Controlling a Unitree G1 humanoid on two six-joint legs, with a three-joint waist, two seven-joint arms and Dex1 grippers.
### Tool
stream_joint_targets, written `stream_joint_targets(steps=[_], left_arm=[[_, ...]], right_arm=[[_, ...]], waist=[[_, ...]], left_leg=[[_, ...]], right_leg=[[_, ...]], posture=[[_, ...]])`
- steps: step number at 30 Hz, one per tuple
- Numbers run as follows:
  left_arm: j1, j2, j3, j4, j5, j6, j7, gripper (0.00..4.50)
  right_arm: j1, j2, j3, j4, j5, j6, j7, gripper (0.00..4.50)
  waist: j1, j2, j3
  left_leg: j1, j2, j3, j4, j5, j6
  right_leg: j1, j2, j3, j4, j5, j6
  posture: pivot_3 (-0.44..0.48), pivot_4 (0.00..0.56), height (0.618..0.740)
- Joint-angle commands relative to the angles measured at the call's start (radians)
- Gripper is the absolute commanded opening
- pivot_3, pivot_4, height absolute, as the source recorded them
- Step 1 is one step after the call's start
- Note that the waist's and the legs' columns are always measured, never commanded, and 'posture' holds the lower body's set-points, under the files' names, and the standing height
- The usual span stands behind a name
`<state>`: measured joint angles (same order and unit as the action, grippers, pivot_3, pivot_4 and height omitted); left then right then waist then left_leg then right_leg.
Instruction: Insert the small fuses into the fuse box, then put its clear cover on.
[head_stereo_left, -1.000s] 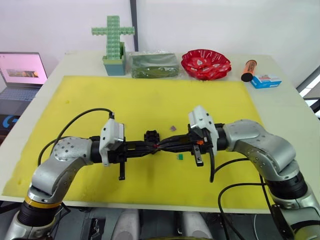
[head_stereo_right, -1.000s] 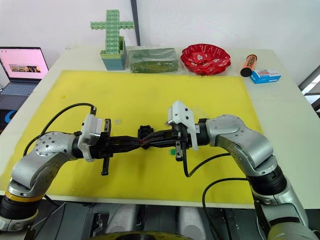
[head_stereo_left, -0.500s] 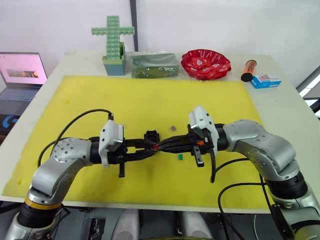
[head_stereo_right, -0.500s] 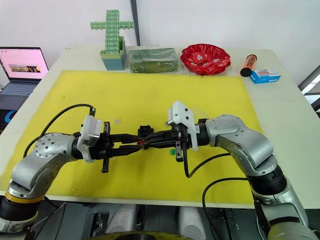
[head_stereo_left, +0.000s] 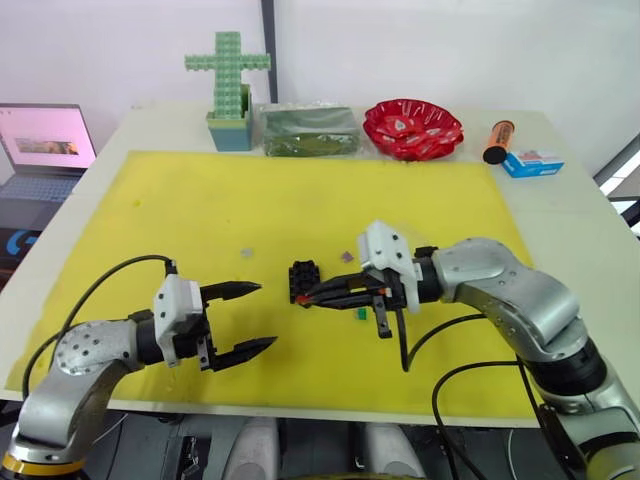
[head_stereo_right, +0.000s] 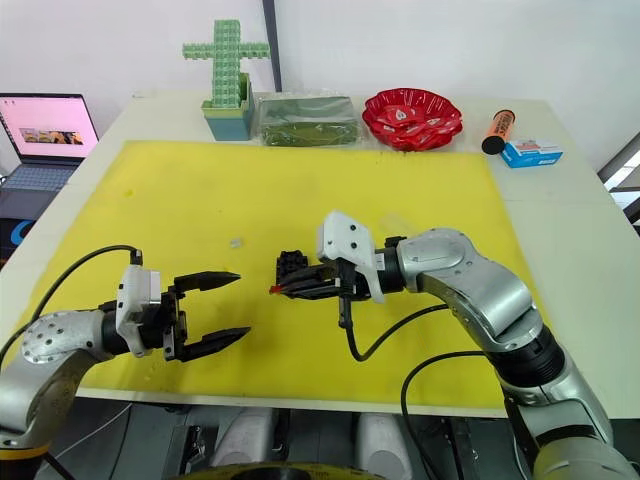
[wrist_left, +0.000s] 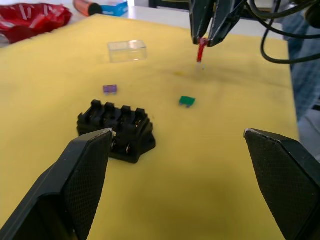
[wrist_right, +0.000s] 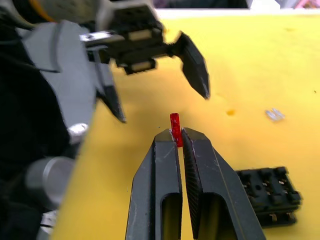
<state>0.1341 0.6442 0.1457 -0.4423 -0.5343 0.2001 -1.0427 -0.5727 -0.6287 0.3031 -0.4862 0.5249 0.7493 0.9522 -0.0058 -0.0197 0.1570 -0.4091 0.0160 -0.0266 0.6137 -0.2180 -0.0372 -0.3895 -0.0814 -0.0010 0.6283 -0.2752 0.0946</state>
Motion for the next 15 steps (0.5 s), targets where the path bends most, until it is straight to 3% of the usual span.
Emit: stream_joint_targets(steps=[1, 3, 15], left_arm=[[0.003, -0.108, 0.018, 0.068, 0.076, -0.213, 0.059, 4.48], [0.025, -0.095, -0.014, 0.1, 0.161, -0.255, 0.06, 4.48], [0.008, -0.186, -0.109, 0.186, 0.156, -0.306, 0.085, 4.48]], right_arm=[[-0.045, -0.009, 0.044, -0.01, -0.088, -0.027, -0.027, 0.0], [-0.063, -0.025, 0.07, -0.006, -0.134, -0.042, -0.021, 0.0], [-0.168, -0.032, 0.137, 0.018, -0.237, 0.026, -0.018, 0.0]], waist=[[0.0, 0.001, 0.0], [-0.002, -0.001, -0.001], [-0.005, 0.0, 0.0]], left_leg=[[0.0, 0.0, 0.0, 0.0, 0.0, 0.0], [0.0, 0.0, 0.001, 0.0, 0.0, 0.0], [0.0, 0.0, 0.0, 0.0, 0.0, 0.0]], right_leg=[[0.0, 0.0, 0.0, 0.0, 0.0, 0.0], [0.0, -0.001, 0.0, 0.0, 0.0, 0.0], [-0.001, 0.0, 0.0, 0.0, 0.0, 0.0]], posture=[[0.0, 0.15, 0.74], [0.0, 0.15, 0.74], [0.0, 0.15, 0.74]])
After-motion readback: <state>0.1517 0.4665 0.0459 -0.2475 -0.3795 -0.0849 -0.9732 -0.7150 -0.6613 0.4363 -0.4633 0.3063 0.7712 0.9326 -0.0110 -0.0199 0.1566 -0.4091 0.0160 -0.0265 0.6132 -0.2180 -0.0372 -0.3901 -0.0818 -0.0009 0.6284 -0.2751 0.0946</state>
